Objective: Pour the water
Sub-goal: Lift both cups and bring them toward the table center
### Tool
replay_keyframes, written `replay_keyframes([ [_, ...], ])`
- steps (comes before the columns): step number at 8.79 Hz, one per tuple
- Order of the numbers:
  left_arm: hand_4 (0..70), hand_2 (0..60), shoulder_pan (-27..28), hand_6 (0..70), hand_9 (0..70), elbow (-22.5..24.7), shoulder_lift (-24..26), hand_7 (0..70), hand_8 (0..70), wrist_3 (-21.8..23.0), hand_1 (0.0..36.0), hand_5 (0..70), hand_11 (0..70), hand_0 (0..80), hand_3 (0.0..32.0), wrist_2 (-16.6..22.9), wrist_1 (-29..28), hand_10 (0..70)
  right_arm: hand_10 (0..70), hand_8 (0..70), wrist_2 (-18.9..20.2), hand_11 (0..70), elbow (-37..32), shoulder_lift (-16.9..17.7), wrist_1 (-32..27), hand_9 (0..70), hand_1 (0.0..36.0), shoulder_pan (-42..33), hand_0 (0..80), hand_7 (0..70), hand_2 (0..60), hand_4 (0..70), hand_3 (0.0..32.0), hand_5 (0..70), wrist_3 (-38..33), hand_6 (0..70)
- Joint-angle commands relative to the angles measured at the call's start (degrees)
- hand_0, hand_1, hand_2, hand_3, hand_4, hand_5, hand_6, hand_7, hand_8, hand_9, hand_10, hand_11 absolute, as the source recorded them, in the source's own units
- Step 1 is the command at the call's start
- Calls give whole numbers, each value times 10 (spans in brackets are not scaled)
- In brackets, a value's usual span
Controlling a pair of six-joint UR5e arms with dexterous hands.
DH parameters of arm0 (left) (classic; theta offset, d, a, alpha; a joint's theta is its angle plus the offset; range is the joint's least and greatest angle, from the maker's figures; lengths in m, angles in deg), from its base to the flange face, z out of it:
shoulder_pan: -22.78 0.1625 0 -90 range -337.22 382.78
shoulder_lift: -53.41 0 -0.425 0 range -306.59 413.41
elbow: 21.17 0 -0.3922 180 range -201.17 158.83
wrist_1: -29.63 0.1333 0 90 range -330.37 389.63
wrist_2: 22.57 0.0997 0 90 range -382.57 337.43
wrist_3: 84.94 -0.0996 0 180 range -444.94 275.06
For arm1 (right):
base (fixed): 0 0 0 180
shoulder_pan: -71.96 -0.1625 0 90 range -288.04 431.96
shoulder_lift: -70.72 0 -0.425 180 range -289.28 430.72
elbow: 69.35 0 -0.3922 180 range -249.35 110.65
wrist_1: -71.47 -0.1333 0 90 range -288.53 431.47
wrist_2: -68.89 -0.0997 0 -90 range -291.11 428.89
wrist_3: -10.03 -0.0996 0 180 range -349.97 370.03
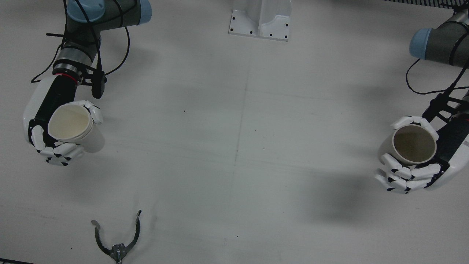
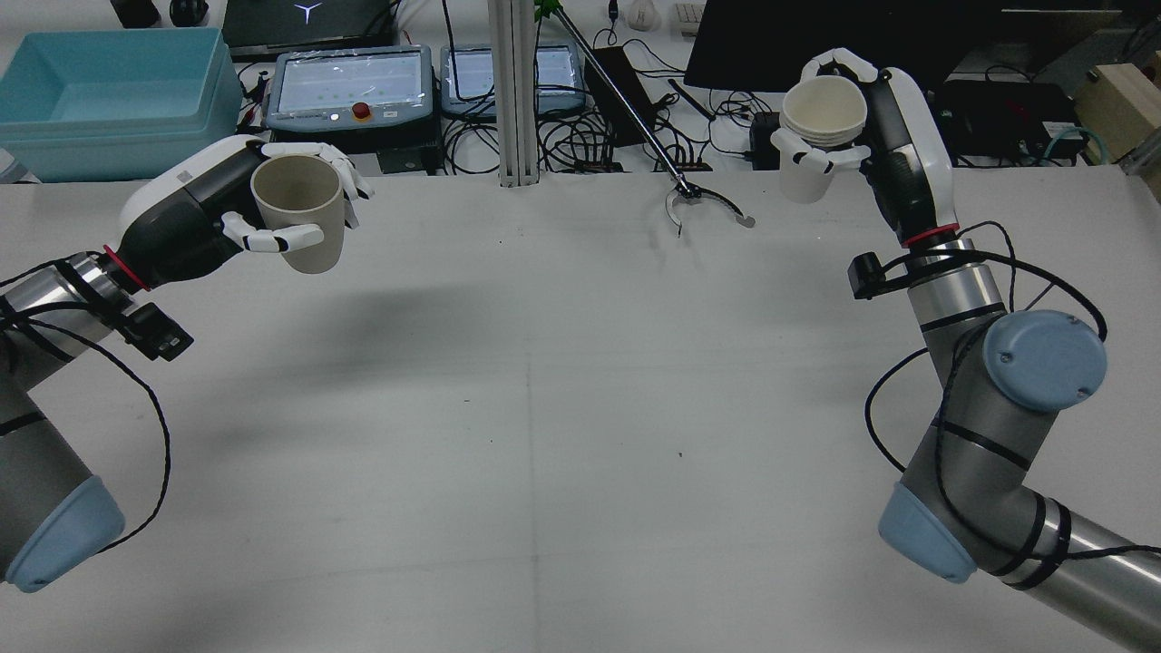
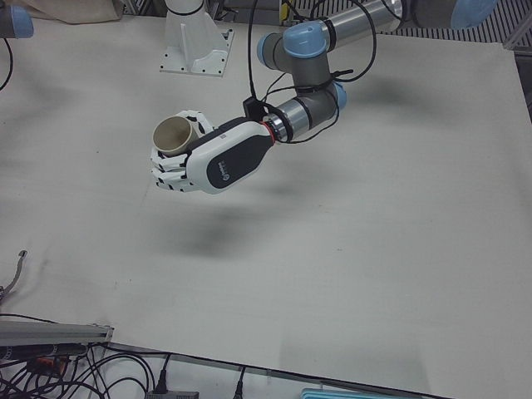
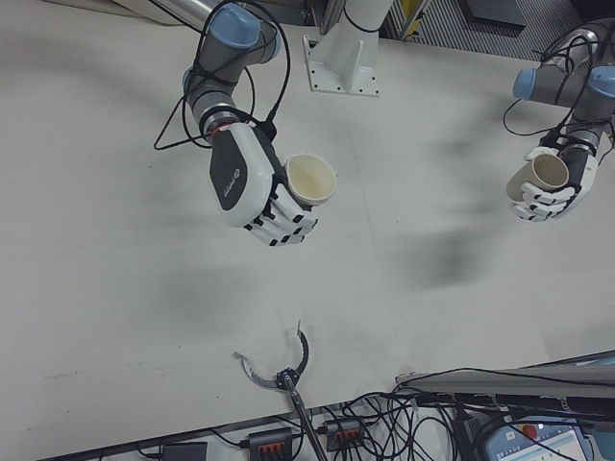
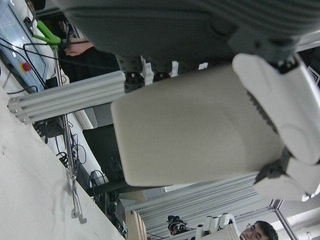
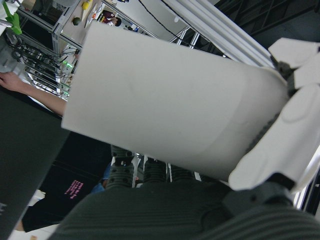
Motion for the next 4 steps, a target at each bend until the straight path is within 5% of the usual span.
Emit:
replay_keyframes([
  [1, 463, 600, 55, 253, 376, -1, 52, 587, 229, -25, 247, 514, 420, 362, 0, 2, 27, 289, 492, 463, 38, 700, 85, -19, 0, 540, 360, -1, 534, 700, 600, 178, 0, 700, 175, 696],
  [3, 463, 600, 107, 251, 374, 1, 76, 585, 228, -44, 245, 515, 417, 369, 0, 8, 43, 286, 472, 435, 46, 692, 99, -38, 3, 503, 360, 4, 577, 692, 600, 230, 0, 700, 228, 675],
  [4, 459, 600, 126, 250, 374, 0, 89, 581, 227, -60, 239, 509, 417, 352, 0, 8, 44, 287, 473, 432, 86, 694, 118, -56, 27, 504, 360, 12, 586, 700, 600, 276, 0, 700, 281, 676],
])
